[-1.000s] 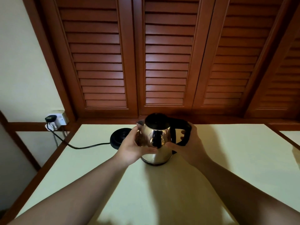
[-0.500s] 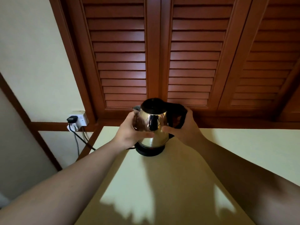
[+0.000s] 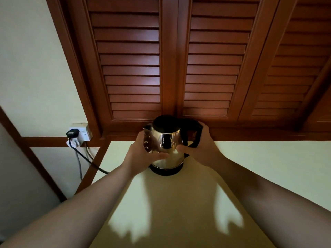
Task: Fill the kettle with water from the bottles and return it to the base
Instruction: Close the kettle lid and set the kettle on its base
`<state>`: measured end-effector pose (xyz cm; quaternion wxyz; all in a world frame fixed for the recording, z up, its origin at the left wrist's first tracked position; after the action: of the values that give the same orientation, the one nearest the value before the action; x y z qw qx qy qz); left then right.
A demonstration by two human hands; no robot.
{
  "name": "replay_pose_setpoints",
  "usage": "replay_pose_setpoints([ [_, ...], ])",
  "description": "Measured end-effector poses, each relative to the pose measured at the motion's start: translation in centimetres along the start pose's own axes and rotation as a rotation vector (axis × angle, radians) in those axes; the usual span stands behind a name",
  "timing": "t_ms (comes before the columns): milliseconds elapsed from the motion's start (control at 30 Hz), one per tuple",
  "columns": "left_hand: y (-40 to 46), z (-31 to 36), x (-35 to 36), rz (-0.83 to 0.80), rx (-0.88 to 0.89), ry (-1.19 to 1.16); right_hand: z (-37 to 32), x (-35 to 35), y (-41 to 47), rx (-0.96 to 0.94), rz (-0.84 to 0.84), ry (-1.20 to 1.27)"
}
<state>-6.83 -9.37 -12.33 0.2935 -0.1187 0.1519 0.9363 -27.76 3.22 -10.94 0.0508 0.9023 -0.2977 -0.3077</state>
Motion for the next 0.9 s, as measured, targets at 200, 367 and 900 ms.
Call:
replay_pose_setpoints([
  [200,0.2,-0.4,0.1,-0.036,-0.011,-0.005,0.0,0.0,-0.3,-0.013,0.022,0.011],
  [367,-1.0,-0.1,0.2,-0.047,-0.020,-0.013,-0.7,-0.1,-1.4,-0.022,0.030,0.008],
  [900,-9.4,0.1,-1.1,-0.041,-0.006,-0.067,-3.3,0.3,-9.6,-0.084,0.046,0.017],
])
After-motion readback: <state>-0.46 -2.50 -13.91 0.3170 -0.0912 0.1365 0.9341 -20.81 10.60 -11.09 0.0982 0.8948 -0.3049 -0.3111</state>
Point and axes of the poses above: each hand's wrist, its own y-axis towards the middle knuckle, its own x-axis out of the palm, z = x × y, the point moved 10 cm from there along y, towards the middle knuckle, and after that the axes turned 6 degrees about -y, right-handed, at the moved point
